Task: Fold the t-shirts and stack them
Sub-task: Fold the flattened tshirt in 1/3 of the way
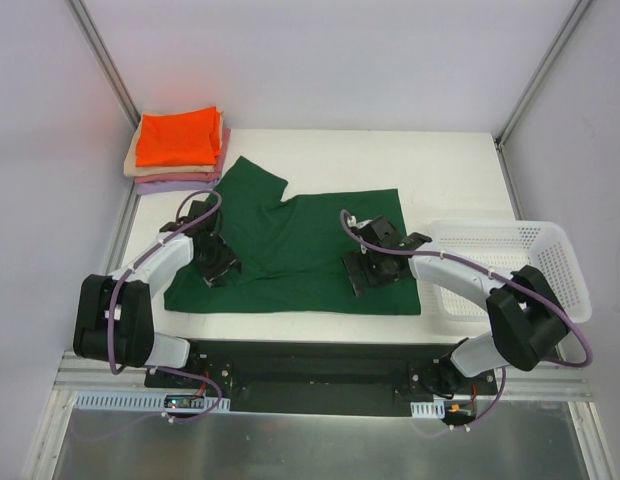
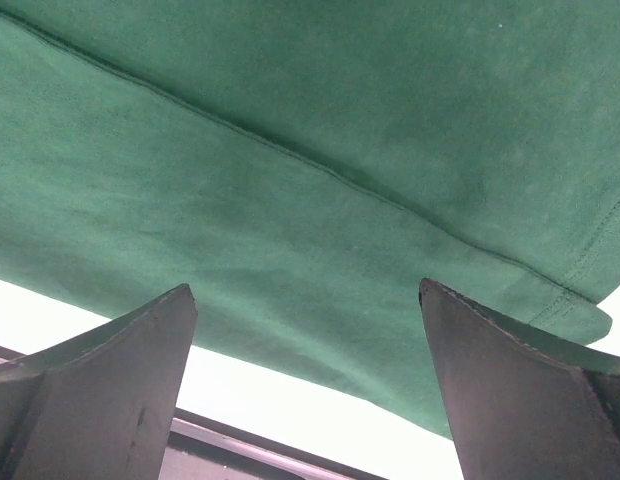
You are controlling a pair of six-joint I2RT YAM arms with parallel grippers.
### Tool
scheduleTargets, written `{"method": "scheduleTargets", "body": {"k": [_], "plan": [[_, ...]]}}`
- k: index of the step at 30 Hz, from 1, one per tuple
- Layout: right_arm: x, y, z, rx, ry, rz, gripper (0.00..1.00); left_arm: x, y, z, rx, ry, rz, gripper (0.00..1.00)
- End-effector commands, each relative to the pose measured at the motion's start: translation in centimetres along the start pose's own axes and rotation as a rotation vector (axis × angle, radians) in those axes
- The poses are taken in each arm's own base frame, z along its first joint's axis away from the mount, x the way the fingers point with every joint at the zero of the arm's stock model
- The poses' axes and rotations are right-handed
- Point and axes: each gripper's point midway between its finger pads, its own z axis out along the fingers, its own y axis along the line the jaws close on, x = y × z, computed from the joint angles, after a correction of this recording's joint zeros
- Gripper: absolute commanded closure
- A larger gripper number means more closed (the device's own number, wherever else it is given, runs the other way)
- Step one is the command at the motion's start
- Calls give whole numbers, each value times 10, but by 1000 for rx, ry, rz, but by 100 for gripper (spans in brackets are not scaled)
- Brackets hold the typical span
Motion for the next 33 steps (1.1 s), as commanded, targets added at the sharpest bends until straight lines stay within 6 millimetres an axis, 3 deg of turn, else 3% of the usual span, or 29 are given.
{"method": "scheduleTargets", "body": {"k": [1, 10, 19, 26, 33], "plan": [[2, -4, 4, 12, -6, -14, 4, -3, 8, 11, -67, -19, -3, 54], [4, -8, 5, 29, -5, -8, 4, 0, 11, 29, -126, 38, -13, 64], [8, -12, 8, 52, 20, -6, 4, 6, -4, 16, -43, 53, -4, 65], [9, -14, 8, 63, 25, -9, 4, 9, 0, 5, -39, 41, -9, 65], [15, -16, 13, 75, 66, -10, 4, 5, 0, 12, -78, 46, -24, 66]]}}
